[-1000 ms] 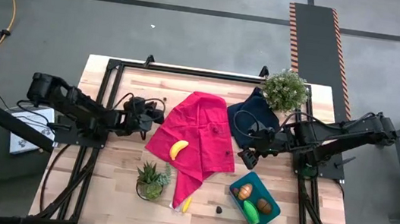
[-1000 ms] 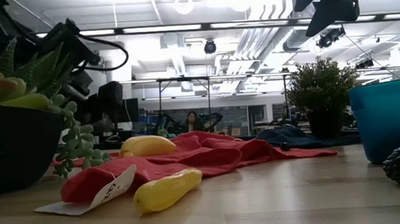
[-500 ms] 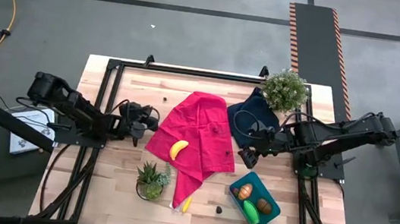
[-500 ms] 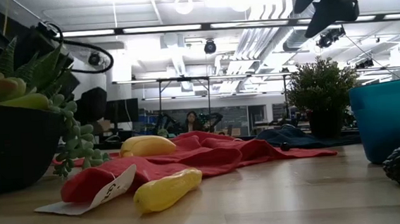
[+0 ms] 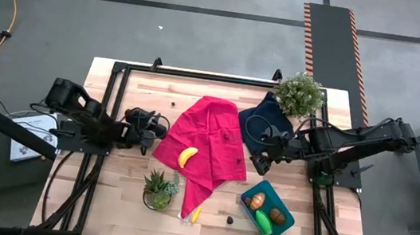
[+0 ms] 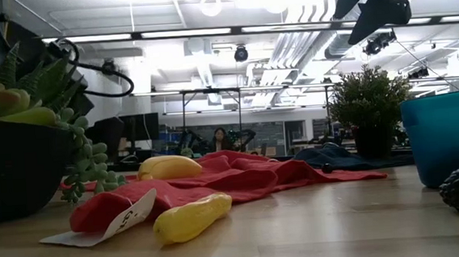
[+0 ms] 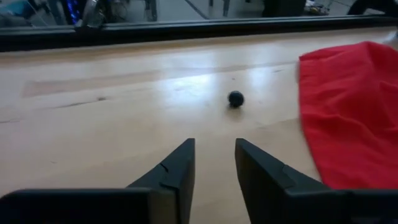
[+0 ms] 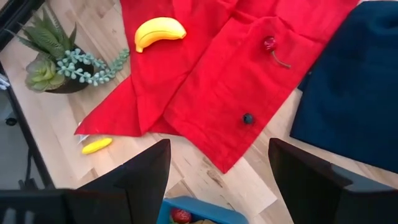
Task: Pick and placing Produce into tupperware
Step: Put the top blueberry into the blue bin
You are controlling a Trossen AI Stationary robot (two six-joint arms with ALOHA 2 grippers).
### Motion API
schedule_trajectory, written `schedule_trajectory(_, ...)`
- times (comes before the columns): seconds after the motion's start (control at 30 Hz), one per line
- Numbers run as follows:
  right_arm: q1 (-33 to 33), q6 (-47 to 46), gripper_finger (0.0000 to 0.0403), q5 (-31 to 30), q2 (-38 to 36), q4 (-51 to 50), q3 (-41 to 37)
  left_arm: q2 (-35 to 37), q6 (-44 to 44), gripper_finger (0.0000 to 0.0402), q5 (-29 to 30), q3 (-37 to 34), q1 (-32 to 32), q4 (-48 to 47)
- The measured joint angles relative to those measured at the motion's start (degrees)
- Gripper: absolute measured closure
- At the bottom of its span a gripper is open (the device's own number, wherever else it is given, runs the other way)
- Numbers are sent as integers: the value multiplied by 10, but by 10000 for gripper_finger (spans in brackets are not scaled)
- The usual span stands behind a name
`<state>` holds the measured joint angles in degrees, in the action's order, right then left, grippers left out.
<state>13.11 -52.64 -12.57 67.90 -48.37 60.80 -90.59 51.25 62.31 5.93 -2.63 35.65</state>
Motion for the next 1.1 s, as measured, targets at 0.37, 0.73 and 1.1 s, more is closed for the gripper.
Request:
schedule_trajectory(0.37,0,0,142,-35,0,-15,-19,-74,-25,266,14,0,0,72)
schedule_trajectory(0.73,0,-13,142,-35,0,-9,-28,-146,-83,301,0,0,-24,188)
schedule_trajectory(1.1,0,-13,142,-36,0,-9,-28,-148,-208,327,-95,17,-118,264)
